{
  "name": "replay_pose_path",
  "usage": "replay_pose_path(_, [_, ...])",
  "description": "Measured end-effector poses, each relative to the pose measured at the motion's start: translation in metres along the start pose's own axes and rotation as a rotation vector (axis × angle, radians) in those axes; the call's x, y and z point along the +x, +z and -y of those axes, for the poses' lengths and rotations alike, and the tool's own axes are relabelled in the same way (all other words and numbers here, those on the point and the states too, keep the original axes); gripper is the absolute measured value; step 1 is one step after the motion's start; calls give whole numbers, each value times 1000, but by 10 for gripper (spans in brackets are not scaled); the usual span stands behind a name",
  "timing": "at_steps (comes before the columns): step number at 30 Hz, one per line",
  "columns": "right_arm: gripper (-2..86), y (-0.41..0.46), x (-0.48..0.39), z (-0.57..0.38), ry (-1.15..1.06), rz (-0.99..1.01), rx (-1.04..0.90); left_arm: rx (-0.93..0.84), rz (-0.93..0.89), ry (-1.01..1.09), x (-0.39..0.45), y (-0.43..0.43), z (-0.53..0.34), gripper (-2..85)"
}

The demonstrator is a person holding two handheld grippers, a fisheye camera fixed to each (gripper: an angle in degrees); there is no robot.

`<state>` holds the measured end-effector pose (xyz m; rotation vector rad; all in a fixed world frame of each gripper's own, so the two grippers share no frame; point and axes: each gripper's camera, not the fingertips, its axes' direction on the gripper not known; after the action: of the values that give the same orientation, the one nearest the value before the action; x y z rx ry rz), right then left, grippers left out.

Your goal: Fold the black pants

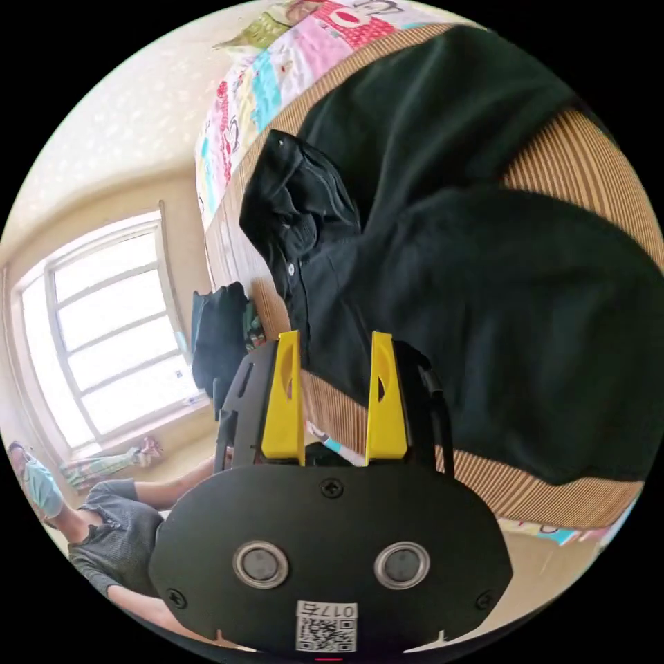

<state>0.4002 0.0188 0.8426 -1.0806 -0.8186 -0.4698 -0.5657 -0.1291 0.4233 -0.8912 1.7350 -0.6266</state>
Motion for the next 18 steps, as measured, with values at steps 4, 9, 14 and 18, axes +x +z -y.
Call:
replay_pose_path(4, [135,-27,-24,77,-51,-9,141,-56,12,14,-6,2,-45,99])
replay_pose_path(9, [94,-37,15,109,119,170,405,-130,-118,-105,-48,15,-111,99])
replay_pose_path(14, [20,19,61,109,223,427,396,-99,-136,-147,-67,8,-138,99])
replay_pose_path(18, [8,97,13,106,-26,275,34,-27,-132,-103,-59,-1,-122,114])
